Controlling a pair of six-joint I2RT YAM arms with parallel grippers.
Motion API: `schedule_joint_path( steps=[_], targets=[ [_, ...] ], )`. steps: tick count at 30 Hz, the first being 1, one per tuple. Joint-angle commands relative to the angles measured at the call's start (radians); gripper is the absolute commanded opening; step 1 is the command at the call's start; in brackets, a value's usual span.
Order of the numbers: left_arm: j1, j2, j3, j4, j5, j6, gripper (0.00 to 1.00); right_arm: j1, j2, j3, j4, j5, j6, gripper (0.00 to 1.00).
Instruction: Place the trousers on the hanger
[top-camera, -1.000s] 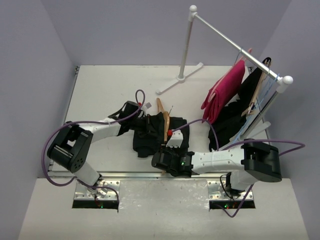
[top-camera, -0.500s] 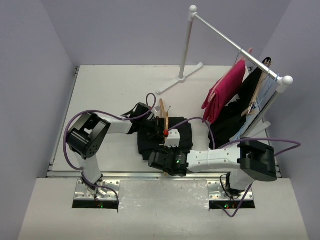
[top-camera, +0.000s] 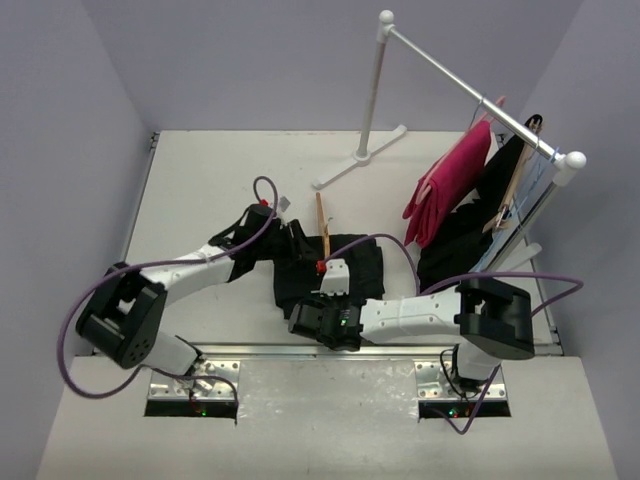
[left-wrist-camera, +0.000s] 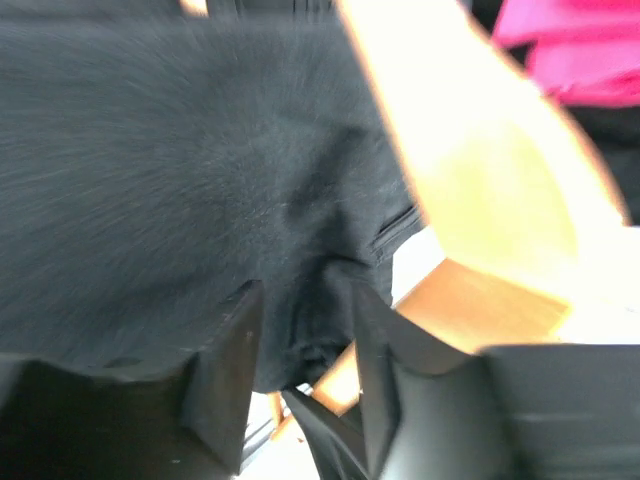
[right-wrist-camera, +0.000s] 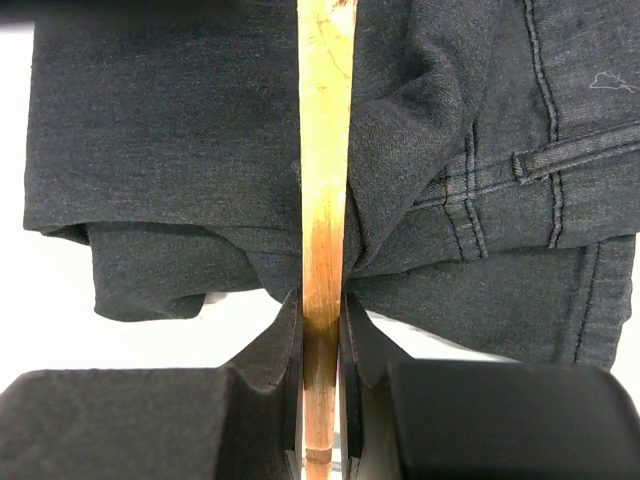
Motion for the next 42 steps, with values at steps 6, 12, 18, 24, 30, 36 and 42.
schedule_joint_path(
  steps=[6, 12, 18, 24, 30, 36, 42],
  targets=[
    [0.073, -0.342, -0.128, -0.09, -0.226, -0.019, 0.54, 0.005, 0.105, 0.149, -0.143, -0.026, 0.052, 0.0],
    [0.078, -0.451, -0.301, 0.161, -0.112, -0.062, 0.6, 0.016, 0.108, 0.126, -0.051, -0.024, 0.009, 0.0],
    [0.078, -0.512, -0.39, 0.381, -0.053, -0.087, 0.66, 0.016, 0.163, 0.177, -0.068, -0.029, -0.032, 0.0],
    [0.072, -0.408, -0.304, 0.399, 0.002, -0.049, 0.68, 0.015, 0.142, 0.118, 0.047, -0.057, -0.086, 0.0],
    [0.053, -0.318, -0.26, 0.383, 0.027, -0.032, 0.68, 0.016, 0.067, 0.007, 0.222, -0.112, -0.196, 0.0],
    [-0.013, -0.262, -0.2, 0.273, -0.095, -0.004, 0.65, 0.015, 0.06, -0.026, 0.267, -0.156, -0.211, 0.0],
    [-0.059, -0.232, -0.168, 0.185, -0.218, 0.027, 0.65, 0.016, 0.003, -0.092, 0.357, -0.182, -0.284, 0.01]
  ],
)
